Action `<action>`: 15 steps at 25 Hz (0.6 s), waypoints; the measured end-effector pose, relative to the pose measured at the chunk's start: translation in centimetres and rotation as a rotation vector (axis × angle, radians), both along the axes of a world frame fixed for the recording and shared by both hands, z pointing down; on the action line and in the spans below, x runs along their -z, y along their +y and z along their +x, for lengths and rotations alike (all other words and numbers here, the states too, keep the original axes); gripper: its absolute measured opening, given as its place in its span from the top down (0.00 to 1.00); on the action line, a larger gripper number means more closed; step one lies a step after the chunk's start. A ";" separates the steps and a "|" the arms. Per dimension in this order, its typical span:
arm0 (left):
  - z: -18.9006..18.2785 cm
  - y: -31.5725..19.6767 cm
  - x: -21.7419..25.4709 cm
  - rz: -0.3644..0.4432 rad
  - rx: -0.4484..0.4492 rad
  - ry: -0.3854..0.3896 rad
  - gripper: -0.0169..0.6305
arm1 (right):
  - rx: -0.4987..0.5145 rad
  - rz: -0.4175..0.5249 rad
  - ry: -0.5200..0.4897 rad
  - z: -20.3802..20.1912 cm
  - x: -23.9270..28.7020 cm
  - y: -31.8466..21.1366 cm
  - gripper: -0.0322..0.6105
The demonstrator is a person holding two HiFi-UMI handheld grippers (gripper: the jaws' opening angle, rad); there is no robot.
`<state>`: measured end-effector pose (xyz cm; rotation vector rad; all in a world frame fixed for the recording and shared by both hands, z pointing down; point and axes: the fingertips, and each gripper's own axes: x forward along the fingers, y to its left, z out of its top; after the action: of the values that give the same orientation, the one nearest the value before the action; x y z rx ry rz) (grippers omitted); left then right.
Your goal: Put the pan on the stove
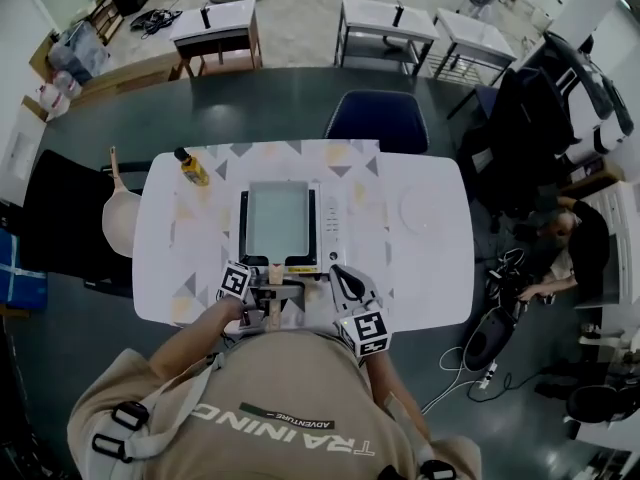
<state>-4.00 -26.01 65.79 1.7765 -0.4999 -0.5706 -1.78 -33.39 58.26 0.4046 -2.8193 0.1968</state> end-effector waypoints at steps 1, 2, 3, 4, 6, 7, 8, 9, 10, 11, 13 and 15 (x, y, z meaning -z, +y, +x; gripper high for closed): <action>0.1 0.1 0.0 -0.002 0.000 0.002 0.82 | 0.002 -0.003 0.004 0.1 -0.1 0.3 0.95; 0.1 0.2 -0.1 -0.004 -0.001 0.001 0.82 | 0.005 -0.006 0.006 0.2 -0.2 0.5 0.95; 0.1 0.3 -0.2 -0.007 -0.001 -0.002 0.82 | 0.009 -0.006 0.008 0.2 -0.2 0.7 0.95; 0.1 0.3 -0.3 -0.010 -0.001 -0.007 0.82 | 0.013 -0.003 0.008 0.2 -0.2 0.9 0.95; 0.0 0.2 -0.6 -0.014 0.000 -0.019 0.82 | 0.020 0.008 0.004 0.2 -0.1 0.9 0.95; -0.1 0.1 -0.6 -0.012 -0.001 -0.021 0.82 | 0.022 0.013 0.001 0.2 0.1 0.9 0.95; -0.1 0.0 -0.5 -0.010 -0.001 -0.021 0.82 | 0.024 0.016 0.000 0.2 0.2 0.9 0.95; 0.0 0.0 -0.4 -0.008 -0.001 -0.017 0.82 | 0.026 0.018 0.002 0.2 0.3 1.0 0.95; 0.0 0.0 -0.4 -0.009 0.000 -0.013 0.82 | 0.028 0.018 0.005 0.3 0.3 1.1 0.95; 0.0 0.0 -0.3 -0.010 0.001 -0.010 0.82 | 0.029 0.020 0.006 0.3 0.4 1.1 0.95; 0.0 0.0 -0.4 -0.013 0.003 -0.009 0.82 | 0.026 0.023 0.006 0.4 0.4 1.0 0.95; 0.0 -0.1 -0.3 -0.011 0.003 -0.007 0.82 | 0.014 0.022 0.000 0.5 0.4 0.9 0.95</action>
<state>-3.96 -26.09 66.12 1.7681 -0.5097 -0.5621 -1.31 -32.45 57.88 0.3902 -2.8252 0.1633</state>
